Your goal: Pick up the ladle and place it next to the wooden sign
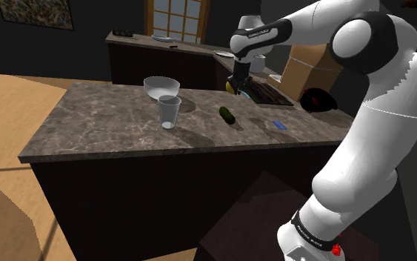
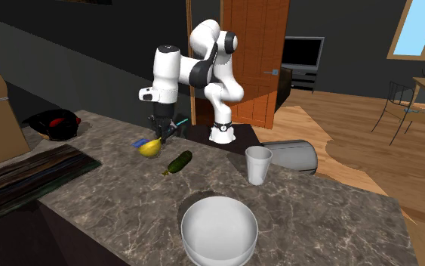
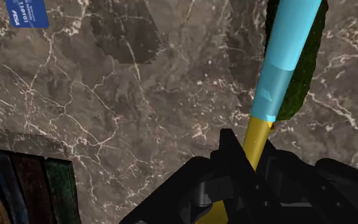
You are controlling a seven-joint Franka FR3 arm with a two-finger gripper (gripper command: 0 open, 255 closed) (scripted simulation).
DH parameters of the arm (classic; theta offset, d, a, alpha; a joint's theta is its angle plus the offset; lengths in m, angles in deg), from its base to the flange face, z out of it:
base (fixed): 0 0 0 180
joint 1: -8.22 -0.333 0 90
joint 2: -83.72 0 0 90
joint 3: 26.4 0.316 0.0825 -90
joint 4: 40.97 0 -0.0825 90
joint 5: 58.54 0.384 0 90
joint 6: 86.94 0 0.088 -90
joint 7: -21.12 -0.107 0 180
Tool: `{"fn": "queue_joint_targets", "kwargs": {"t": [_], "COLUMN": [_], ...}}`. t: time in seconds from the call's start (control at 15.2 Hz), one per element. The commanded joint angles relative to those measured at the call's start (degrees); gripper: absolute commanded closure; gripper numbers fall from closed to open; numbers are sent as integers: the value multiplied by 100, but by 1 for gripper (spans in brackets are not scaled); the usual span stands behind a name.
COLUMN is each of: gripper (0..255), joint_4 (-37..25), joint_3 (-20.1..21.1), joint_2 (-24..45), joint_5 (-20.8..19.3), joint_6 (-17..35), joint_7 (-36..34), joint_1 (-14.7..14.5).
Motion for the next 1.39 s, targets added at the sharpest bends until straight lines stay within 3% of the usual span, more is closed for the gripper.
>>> {"fn": "queue_joint_targets", "kwargs": {"t": [0.0, 0.66, 1.32], "gripper": [255, 255, 255], "joint_4": [55, -151, -1094], "joint_3": [-110, -592, -957], "joint_2": [-42, 148, 857], "joint_5": [36, 267, 664], "joint_6": [65, 247, 160], "joint_7": [295, 1630, 2975], "joint_1": [172, 957, 1820]}}
